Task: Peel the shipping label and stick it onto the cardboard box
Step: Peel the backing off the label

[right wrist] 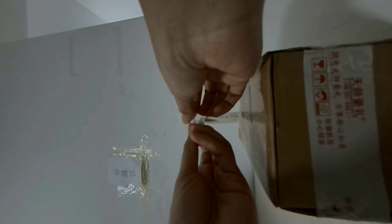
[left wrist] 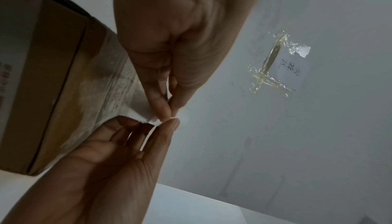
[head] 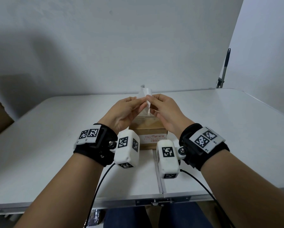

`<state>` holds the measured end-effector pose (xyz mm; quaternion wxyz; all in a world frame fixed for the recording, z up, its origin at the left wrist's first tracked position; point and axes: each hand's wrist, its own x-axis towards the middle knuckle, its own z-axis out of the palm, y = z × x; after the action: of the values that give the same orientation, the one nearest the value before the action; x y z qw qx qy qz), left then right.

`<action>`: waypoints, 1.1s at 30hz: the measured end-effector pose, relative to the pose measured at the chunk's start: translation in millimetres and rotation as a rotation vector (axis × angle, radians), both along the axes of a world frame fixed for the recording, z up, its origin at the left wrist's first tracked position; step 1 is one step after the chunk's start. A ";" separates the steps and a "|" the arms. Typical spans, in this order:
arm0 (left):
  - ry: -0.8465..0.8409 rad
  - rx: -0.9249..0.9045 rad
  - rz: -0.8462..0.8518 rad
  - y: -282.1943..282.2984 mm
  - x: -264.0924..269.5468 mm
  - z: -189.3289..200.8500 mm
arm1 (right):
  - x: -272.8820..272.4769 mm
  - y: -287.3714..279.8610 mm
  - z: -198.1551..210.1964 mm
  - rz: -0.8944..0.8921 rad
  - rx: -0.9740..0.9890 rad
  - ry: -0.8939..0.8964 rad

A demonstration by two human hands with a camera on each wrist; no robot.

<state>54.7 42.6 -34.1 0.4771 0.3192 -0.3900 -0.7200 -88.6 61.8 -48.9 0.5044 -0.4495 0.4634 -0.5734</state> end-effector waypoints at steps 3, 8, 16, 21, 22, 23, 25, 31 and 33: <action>-0.009 0.013 0.026 1.4 0.0 0.3 | -3.5 -2.8 -0.9 -0.086 -0.032 0.076; -0.033 0.011 0.045 1.5 3.2 -0.5 | -10.4 -3.4 -2.1 -0.183 -0.065 0.185; -0.262 -0.193 0.033 -2.9 13.3 -2.3 | -26.1 -4.2 -0.9 -0.261 -0.036 -0.045; -0.327 -0.333 0.029 -0.4 2.4 -4.0 | -23.3 -3.6 5.3 -0.198 0.000 -0.100; -0.312 -0.347 0.020 0.2 0.1 -3.8 | -22.5 -3.0 6.4 -0.186 0.008 -0.085; -0.305 -0.363 0.016 0.6 -1.8 -3.8 | -22.2 -3.1 6.9 -0.190 0.015 -0.060; -0.329 -0.396 0.026 0.1 -4.1 -3.8 | -24.2 -4.2 6.6 -0.262 0.020 0.020; -0.482 -0.391 0.090 -7.0 -1.1 -4.9 | -34.2 -4.5 1.8 -0.403 -0.036 0.309; -0.479 -0.364 0.078 -11.4 2.1 -4.5 | -37.7 -4.5 1.1 -0.434 -0.049 0.318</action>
<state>56.7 31.2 -38.6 0.4483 0.4041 -0.6013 -0.5236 -126.3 57.3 -47.8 0.2793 -0.4362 0.6082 -0.6016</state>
